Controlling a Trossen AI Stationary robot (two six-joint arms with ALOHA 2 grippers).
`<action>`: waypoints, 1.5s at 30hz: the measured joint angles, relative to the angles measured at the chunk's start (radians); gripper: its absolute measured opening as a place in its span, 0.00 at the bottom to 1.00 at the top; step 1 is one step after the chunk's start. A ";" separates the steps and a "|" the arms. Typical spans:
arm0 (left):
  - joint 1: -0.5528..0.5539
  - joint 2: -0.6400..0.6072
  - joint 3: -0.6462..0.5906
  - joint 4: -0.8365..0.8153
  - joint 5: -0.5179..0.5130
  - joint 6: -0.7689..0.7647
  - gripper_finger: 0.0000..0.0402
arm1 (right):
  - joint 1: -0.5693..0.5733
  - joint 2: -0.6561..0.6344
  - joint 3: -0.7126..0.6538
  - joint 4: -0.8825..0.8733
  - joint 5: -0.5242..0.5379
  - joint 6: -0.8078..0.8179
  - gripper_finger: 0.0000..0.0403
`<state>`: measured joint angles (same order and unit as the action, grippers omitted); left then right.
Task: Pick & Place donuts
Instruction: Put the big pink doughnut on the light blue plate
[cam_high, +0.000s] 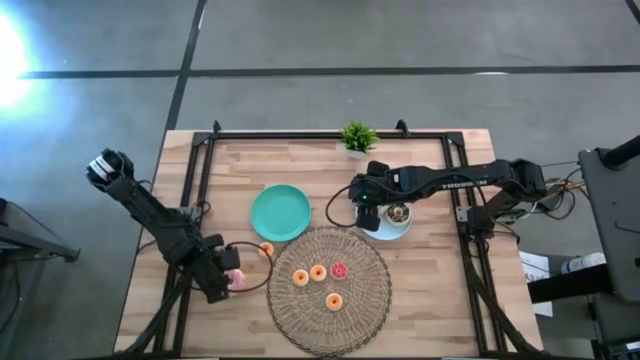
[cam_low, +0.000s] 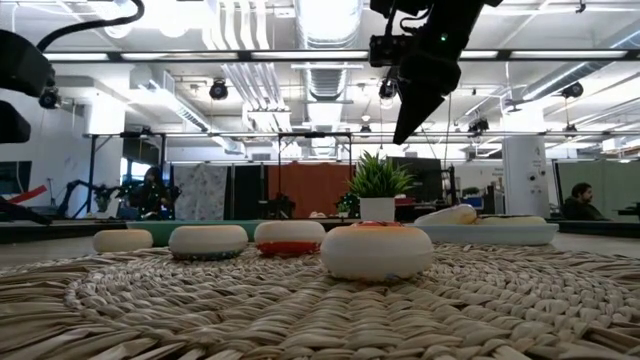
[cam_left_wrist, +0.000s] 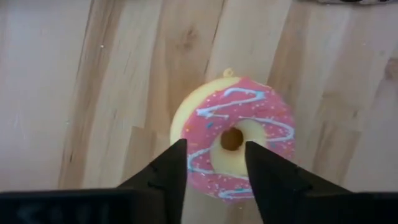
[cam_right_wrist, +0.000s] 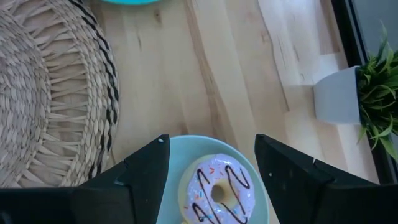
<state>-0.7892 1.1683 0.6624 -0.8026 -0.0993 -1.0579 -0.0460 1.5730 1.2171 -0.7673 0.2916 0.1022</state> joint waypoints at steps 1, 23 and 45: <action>0.000 0.000 0.004 -0.003 0.001 -0.003 0.38 | 0.000 0.000 0.000 0.000 0.000 0.000 0.57; 0.004 0.071 -0.120 0.171 -0.013 -0.064 0.42 | 0.002 -0.003 0.002 0.005 -0.001 0.012 0.57; 0.404 -0.078 -0.026 0.300 -0.194 0.405 0.00 | 0.176 -0.165 -0.029 0.029 -0.100 0.553 0.57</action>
<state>-0.3847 1.0901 0.6362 -0.5025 -0.2938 -0.6524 0.1303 1.4080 1.1876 -0.7382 0.1914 0.6555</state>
